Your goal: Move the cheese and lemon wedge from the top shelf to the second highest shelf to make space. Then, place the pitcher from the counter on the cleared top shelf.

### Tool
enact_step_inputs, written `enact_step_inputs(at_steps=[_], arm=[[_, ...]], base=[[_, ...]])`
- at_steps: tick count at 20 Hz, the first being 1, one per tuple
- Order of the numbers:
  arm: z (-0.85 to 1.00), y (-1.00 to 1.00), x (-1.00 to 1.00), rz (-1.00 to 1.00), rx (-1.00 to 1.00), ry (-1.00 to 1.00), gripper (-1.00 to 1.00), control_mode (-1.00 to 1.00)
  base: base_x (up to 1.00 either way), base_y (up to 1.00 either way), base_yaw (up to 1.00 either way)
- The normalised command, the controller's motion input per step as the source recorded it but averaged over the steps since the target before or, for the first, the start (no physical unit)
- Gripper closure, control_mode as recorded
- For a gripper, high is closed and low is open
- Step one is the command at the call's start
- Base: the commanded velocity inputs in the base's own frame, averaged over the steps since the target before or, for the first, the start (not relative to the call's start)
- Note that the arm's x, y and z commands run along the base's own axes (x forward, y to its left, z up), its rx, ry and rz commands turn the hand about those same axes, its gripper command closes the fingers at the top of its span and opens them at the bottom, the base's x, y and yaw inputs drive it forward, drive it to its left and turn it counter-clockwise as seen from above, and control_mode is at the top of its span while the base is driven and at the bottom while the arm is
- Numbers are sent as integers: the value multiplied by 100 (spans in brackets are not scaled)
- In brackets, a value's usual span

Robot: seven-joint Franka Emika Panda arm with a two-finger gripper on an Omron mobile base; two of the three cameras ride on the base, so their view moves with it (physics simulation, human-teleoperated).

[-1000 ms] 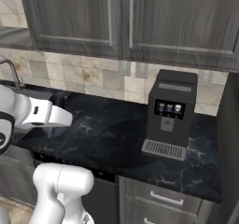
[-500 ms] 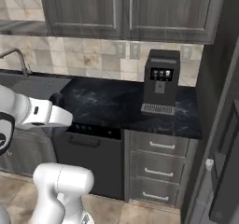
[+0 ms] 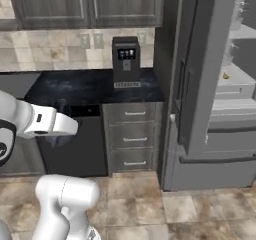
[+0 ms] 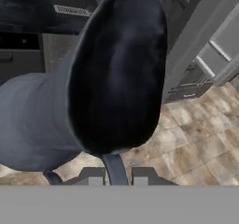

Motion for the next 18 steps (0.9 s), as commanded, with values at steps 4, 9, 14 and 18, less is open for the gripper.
enact_step_inputs(at_steps=[4,9,14,18], arm=[[0,0,0,0,0,0,100,100],[0,0,0,0,0,0,100,100],[0,0,0,0,0,0,100,100],[0,0,0,0,0,0,100,100]], base=[[-55,-16,-52],[5,-48,-45],[26,-65,-38],[43,-60,-33]])
